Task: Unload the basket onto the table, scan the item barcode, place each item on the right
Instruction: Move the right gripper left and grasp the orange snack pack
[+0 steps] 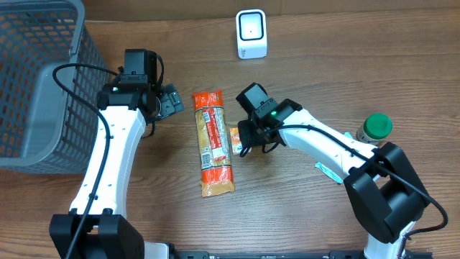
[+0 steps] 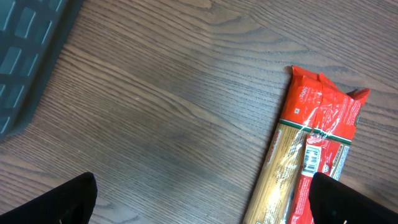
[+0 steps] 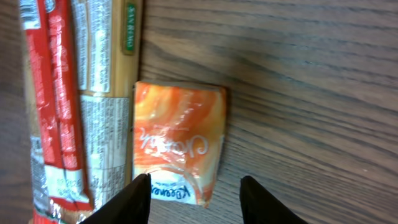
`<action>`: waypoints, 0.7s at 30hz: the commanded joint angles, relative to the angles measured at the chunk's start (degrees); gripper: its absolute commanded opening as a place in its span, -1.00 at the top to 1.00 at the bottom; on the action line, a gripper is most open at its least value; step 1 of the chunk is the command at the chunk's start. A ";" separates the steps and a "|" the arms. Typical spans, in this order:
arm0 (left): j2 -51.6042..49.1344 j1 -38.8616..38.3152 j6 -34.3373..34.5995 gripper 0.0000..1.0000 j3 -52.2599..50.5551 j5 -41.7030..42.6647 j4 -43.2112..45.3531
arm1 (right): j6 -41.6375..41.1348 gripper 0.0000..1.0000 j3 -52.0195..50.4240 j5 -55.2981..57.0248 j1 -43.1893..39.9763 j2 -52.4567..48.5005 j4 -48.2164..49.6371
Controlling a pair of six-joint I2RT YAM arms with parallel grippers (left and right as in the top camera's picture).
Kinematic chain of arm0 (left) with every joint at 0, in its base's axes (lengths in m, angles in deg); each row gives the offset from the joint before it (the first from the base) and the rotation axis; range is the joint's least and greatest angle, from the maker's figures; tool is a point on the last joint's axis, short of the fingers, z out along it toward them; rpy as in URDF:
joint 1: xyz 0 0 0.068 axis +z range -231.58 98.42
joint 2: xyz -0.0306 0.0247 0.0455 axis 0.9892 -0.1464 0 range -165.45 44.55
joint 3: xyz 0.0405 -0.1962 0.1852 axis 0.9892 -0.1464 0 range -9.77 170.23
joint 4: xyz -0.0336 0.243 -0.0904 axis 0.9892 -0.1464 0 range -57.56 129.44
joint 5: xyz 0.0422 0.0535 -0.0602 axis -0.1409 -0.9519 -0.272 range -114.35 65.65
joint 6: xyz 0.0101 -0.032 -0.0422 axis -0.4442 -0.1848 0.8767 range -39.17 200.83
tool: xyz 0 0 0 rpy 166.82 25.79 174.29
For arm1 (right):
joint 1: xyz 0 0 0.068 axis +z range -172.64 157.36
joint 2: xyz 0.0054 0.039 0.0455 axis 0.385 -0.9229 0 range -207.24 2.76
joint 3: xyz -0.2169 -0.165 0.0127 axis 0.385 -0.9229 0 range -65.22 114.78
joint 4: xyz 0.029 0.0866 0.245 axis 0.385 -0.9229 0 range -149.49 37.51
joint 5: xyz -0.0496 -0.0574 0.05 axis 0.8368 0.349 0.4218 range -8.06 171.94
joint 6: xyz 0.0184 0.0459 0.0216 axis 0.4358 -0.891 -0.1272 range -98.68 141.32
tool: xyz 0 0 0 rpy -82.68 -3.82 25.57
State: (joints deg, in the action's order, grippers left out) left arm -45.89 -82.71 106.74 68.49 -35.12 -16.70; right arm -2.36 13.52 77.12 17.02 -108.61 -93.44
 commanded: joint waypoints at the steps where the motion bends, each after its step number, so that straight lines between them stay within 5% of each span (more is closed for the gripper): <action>1: -0.28 0.02 -0.63 -1.00 0.11 -0.57 0.04 | -1.86 0.18 -1.62 2.19 -0.33 0.98 -0.07; 17: -0.28 0.02 -0.63 -1.00 0.11 -0.57 0.04 | -4.46 0.38 -1.62 -2.93 -0.33 -3.61 2.78; 21: -0.28 0.02 -0.63 -1.00 0.11 -0.57 0.04 | -4.46 0.61 -1.62 -3.87 -0.33 -4.39 3.23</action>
State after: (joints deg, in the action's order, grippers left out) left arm -45.89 -82.71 106.74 68.49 -35.12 -16.70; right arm -6.50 12.17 74.84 16.82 -111.89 -90.67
